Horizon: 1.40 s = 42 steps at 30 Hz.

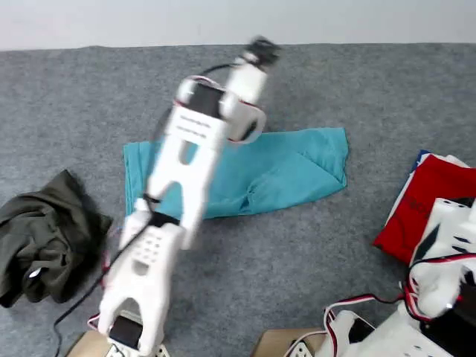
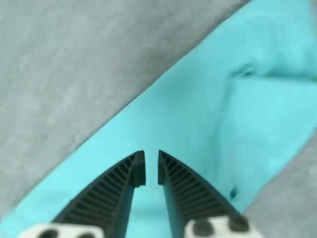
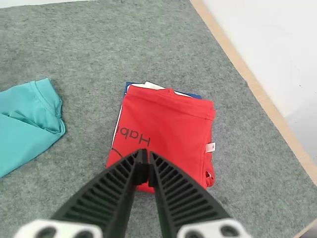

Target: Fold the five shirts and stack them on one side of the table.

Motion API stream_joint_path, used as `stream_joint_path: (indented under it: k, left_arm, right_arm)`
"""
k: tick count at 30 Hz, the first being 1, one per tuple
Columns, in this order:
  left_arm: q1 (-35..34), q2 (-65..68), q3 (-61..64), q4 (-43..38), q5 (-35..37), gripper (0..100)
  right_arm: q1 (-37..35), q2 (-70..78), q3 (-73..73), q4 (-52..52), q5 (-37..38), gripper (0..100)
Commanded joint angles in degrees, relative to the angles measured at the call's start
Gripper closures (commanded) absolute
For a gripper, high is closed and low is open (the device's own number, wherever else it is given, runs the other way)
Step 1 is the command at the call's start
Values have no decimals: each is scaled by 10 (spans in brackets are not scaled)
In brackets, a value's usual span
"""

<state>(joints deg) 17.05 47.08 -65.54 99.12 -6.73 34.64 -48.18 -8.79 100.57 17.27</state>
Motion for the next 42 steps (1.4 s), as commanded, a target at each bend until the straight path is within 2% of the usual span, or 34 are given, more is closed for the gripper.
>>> stream_joint_path:
  k: [1,8,16,21,34,42]
  left_arm:
    - [-76,-133,153,16,22,944]
    - [-222,-273,362,11,21,854]
    - [-333,-235,407,12,-40,800]
    - [-340,-181,407,4,-67,797]
    - [-323,-113,405,-36,-69,797]
    - [-305,-55,406,-100,-64,797]
  right_arm:
    - [-6,2,22,11,1,988]
    - [-7,1,54,10,0,988]
    - [-7,1,55,10,0,988]
    - [-7,1,55,10,0,988]
    - [-7,1,55,10,0,988]
    - [-7,1,55,10,0,988]
